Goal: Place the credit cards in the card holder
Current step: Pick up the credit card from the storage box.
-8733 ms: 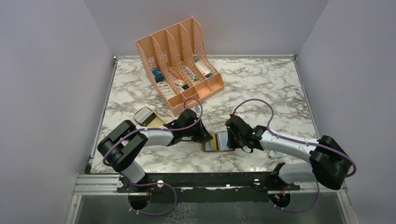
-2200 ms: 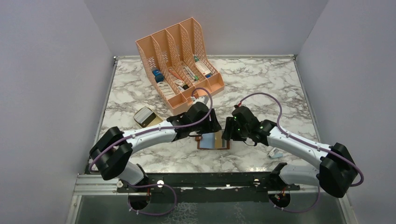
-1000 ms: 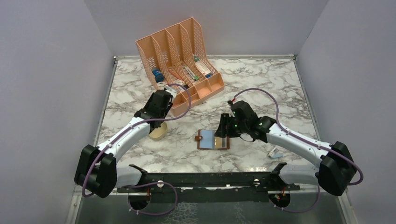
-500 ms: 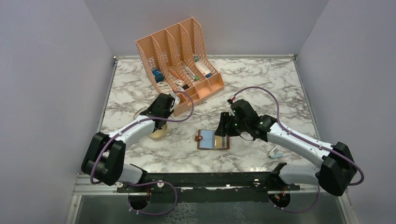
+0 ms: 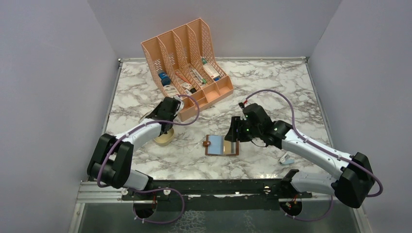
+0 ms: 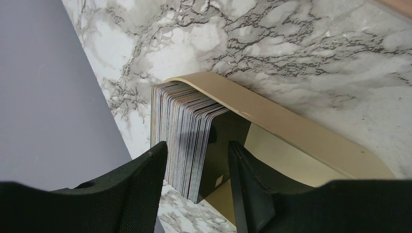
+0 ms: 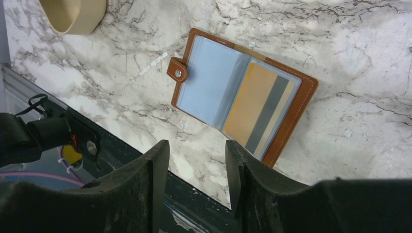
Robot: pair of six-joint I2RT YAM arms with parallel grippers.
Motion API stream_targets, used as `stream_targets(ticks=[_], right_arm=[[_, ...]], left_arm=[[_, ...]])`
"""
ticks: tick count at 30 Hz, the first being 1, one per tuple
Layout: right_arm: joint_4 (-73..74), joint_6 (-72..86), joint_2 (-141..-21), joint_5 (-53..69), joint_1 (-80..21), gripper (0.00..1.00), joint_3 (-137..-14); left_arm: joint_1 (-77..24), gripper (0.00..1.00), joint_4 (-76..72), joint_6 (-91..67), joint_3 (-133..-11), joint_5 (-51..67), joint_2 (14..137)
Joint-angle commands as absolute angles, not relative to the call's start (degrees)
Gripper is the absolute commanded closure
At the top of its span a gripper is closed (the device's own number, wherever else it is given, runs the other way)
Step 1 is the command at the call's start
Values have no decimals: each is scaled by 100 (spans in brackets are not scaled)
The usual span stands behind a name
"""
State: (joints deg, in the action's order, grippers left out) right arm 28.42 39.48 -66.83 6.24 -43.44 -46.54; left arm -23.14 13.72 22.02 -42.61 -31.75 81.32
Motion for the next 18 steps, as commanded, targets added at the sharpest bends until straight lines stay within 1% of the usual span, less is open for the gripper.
stream_targets(ticks=[1, 10, 18], right_arm=[[2835, 3850, -6605, 545, -4366, 54, -4637], [2750, 3850, -6631, 597, -4368, 54, -4586], [2712, 3876, -6658, 576, -4368, 54, -4536]], left_arm=[[-2222, 50, 1296, 2319, -4262, -3388, 8241], [-2203, 55, 1368, 2346, -4380, -3511, 8229], [-2202, 57, 1559, 2353, -4566, -3499, 8223]])
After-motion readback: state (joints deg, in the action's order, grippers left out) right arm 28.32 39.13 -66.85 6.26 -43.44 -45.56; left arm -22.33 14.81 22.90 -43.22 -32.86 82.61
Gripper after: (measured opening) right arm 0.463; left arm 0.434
